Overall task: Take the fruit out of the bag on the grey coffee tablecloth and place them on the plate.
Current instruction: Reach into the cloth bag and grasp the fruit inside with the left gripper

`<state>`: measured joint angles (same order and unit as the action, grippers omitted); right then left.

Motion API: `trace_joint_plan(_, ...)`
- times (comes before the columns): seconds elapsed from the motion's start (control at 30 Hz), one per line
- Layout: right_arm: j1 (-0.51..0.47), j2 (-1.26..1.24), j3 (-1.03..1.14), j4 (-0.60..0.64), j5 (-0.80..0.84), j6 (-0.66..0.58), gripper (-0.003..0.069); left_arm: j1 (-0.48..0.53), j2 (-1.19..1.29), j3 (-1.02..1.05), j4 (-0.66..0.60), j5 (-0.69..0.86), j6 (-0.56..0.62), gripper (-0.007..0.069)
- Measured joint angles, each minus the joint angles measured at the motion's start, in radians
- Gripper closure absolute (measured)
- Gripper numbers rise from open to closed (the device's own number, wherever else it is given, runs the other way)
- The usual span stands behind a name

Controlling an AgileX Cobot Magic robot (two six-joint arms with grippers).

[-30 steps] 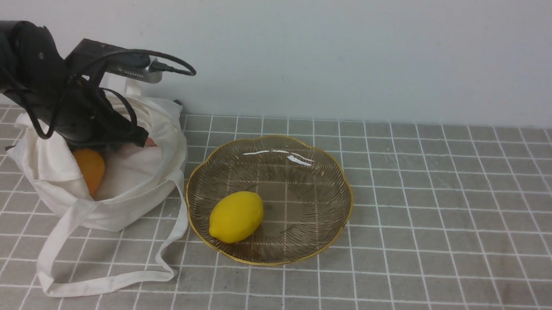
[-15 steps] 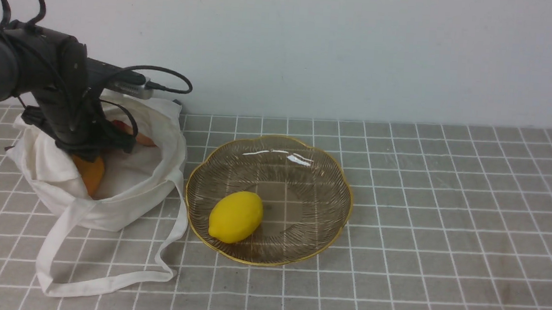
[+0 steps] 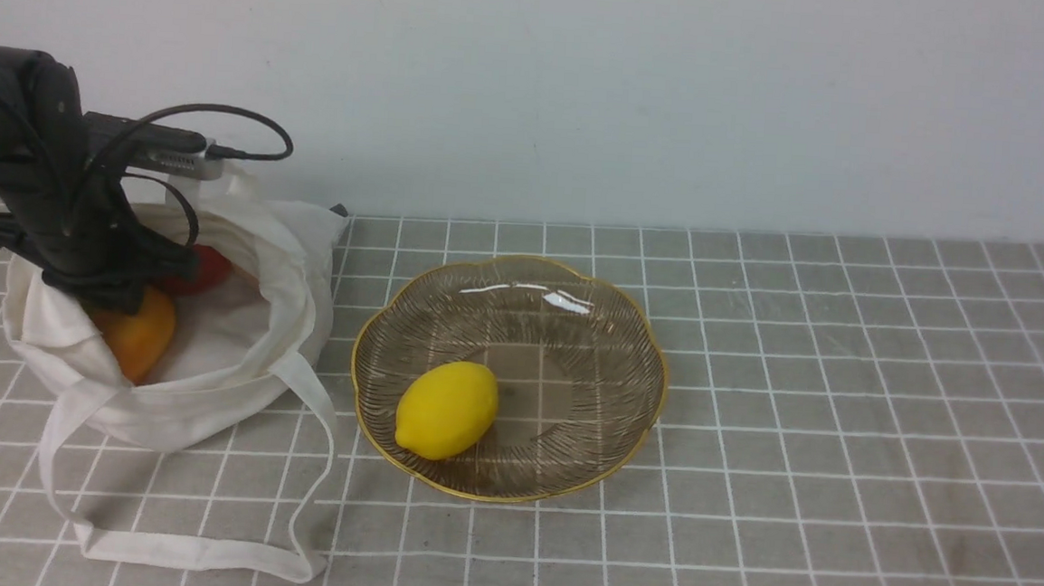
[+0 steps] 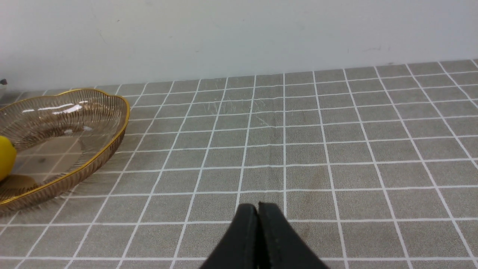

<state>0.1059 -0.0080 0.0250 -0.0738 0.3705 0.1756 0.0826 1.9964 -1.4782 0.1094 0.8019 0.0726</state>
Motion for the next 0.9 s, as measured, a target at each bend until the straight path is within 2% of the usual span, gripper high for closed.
trace_joint_plan(0.13, 0.000, 0.000, 0.000, 0.000, 0.000, 0.000, 0.0671, 0.000, 0.000, 0.000, -0.030, -0.002, 0.000, 0.0286)
trace_joint_plan(0.2, 0.000, 0.000, 0.000, 0.000, 0.000, 0.000, 0.0671, 0.000, 0.001, 0.000, -0.030, -0.005, 0.000, 0.0215)
trace_joint_plan(0.23, 0.000, 0.000, 0.000, 0.000, 0.000, 0.000, 0.0671, 0.000, 0.004, 0.000, -0.030, -0.013, 0.000, 0.0138)
trace_joint_plan(0.37, 0.000, 0.000, 0.000, 0.000, 0.000, 0.000, 0.0671, 0.000, 0.023, 0.000, -0.014, -0.031, 0.000, 0.0008)
trace_joint_plan(0.47, 0.000, 0.000, 0.000, 0.000, 0.000, 0.000, 0.0671, 0.000, 0.035, -0.002, -0.005, -0.045, 0.000, -0.0031)
trace_joint_plan(0.67, 0.000, 0.000, 0.000, 0.000, 0.000, 0.000, 0.0671, 0.000, 0.069, -0.005, 0.005, -0.049, 0.000, -0.0024)
trace_joint_plan(0.77, 0.000, 0.000, 0.000, 0.000, 0.000, 0.000, 0.0671, 0.000, 0.076, -0.005, 0.005, -0.049, 0.000, 0.0023)
trace_joint_plan(0.83, 0.000, 0.000, 0.000, 0.000, 0.000, 0.000, 0.0671, 0.000, 0.077, -0.005, 0.005, -0.048, -0.004, 0.0108)
trace_joint_plan(0.9, 0.000, 0.000, 0.000, 0.000, 0.000, 0.000, 0.0671, -0.002, 0.077, -0.011, 0.005, -0.029, -0.007, 0.0125)
